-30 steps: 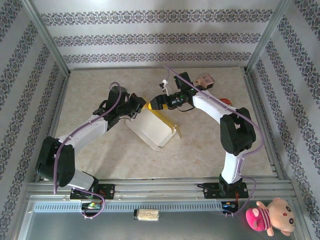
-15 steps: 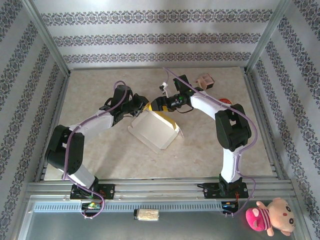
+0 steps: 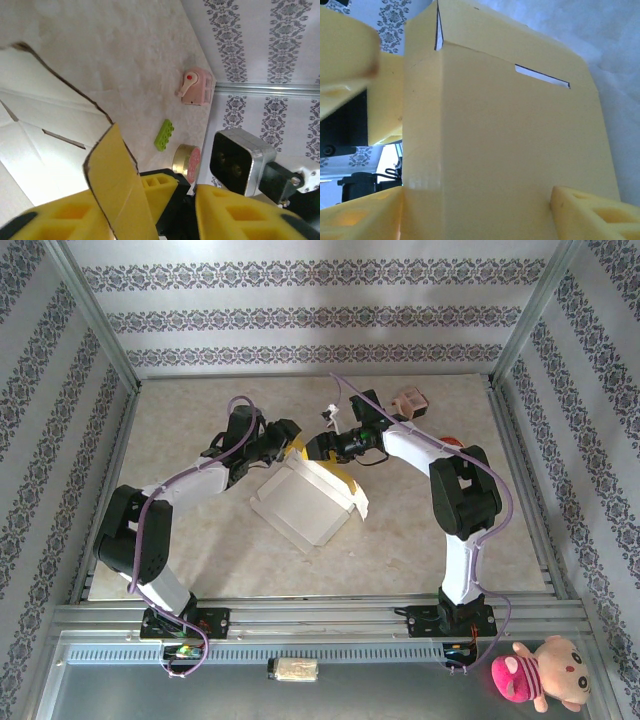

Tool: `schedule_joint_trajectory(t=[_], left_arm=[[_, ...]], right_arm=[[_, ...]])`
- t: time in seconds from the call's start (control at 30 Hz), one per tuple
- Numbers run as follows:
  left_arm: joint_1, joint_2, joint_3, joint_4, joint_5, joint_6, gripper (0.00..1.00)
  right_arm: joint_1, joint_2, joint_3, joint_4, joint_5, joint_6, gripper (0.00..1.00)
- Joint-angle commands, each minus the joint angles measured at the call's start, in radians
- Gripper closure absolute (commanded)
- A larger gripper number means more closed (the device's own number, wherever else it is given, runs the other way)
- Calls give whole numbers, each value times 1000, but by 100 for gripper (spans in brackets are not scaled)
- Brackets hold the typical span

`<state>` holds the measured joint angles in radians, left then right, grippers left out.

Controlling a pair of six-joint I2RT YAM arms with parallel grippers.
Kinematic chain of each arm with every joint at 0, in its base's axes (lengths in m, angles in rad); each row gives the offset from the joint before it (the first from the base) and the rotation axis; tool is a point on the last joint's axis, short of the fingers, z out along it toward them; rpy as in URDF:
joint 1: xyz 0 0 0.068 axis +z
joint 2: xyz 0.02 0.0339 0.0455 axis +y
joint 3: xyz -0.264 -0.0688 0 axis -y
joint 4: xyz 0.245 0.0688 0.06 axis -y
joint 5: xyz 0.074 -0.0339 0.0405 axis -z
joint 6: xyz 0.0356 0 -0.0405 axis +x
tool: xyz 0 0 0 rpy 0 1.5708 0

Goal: Fold the paper box

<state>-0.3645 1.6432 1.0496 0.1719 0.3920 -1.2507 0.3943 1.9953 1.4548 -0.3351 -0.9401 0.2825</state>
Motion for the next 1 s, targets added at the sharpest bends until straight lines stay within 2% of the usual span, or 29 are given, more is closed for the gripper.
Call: schedule_joint_trajectory(t=[0.0, 0.17, 0.33, 0.4, 0.53, 0.6, 0.7, 0.77, 0.87, 0.97], left_arm=[[13, -33, 6, 18, -43, 57, 49], [15, -115, 1, -91, -141, 198, 40], [16, -210, 5, -179, -296, 477, 37], [16, -239, 17, -217, -352, 632, 39], [20, -231, 110, -389, -404, 824, 56], [30, -199, 171, -487, -379, 848, 63], [39, -161, 206, -523, -321, 826, 68], [41, -150, 195, -492, -279, 799, 68], [42, -124, 192, -476, -229, 761, 68], [42, -115, 183, -479, -230, 745, 69]], right_arm=[[-11, 21, 5, 1, -14, 7, 30], [-15, 20, 11, 0, -14, 10, 36], [-13, 13, 12, -3, -17, 12, 44], [-14, 4, 6, -7, -7, 11, 41], [-7, -19, -3, -20, 7, -3, 41], [-3, -30, -7, -24, 12, -14, 41], [7, -41, -9, -37, 40, -38, 46], [18, -50, -12, -52, 77, -69, 52], [38, -68, -21, -83, 155, -135, 55], [55, -86, -33, -117, 268, -196, 64]])
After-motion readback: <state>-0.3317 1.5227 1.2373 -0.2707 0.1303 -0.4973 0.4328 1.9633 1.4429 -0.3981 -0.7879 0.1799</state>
